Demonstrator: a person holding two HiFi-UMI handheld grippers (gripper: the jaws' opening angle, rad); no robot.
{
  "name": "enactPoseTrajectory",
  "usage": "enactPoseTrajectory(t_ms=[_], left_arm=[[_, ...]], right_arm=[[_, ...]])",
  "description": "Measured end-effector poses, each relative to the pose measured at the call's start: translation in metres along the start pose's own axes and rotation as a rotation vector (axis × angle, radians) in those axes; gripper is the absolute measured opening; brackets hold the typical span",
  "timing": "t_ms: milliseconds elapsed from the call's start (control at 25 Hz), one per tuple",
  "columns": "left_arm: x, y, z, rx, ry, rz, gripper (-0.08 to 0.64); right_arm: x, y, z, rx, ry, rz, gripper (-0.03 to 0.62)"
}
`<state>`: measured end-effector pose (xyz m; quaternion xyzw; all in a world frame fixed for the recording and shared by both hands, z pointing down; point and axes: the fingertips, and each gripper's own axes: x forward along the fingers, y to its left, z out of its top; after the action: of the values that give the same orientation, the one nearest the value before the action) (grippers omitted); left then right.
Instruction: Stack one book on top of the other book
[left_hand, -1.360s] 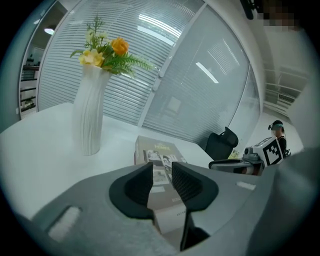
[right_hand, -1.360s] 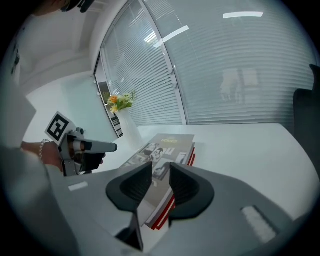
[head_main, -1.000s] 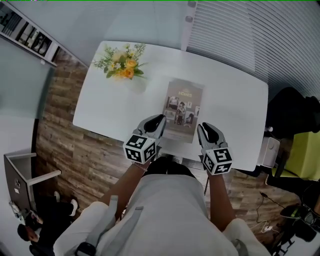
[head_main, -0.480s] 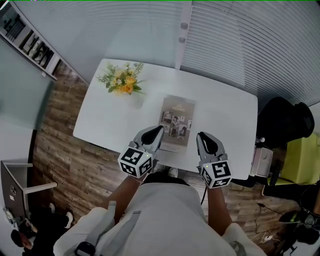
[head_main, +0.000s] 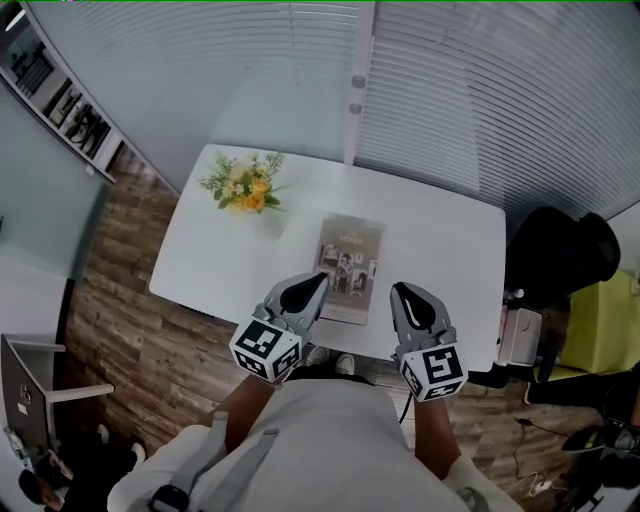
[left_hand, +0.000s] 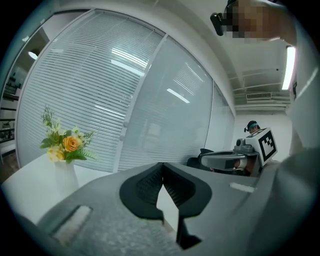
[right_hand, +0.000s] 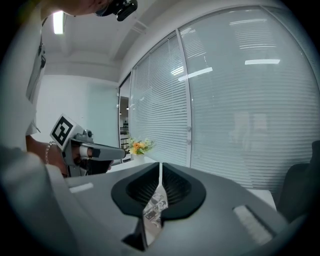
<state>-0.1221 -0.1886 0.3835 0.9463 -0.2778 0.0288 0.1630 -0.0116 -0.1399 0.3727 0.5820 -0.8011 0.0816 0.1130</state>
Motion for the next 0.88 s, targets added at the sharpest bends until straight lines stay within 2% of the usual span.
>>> enactPoseTrajectory(t_ms=[480, 880], left_arm=[[-0.011, -0.021, 0.034, 0.054, -0.040, -0.039, 0.005], [-0.014, -0.032, 0.051, 0.094, -0.066, -0.049, 0.005]], right_arm=[[-0.020, 0.013, 0.048, -0.045, -0.062, -0.002, 0.018], [-0.032, 0.011, 0.061, -0.048, -0.087, -0.017, 0.011]])
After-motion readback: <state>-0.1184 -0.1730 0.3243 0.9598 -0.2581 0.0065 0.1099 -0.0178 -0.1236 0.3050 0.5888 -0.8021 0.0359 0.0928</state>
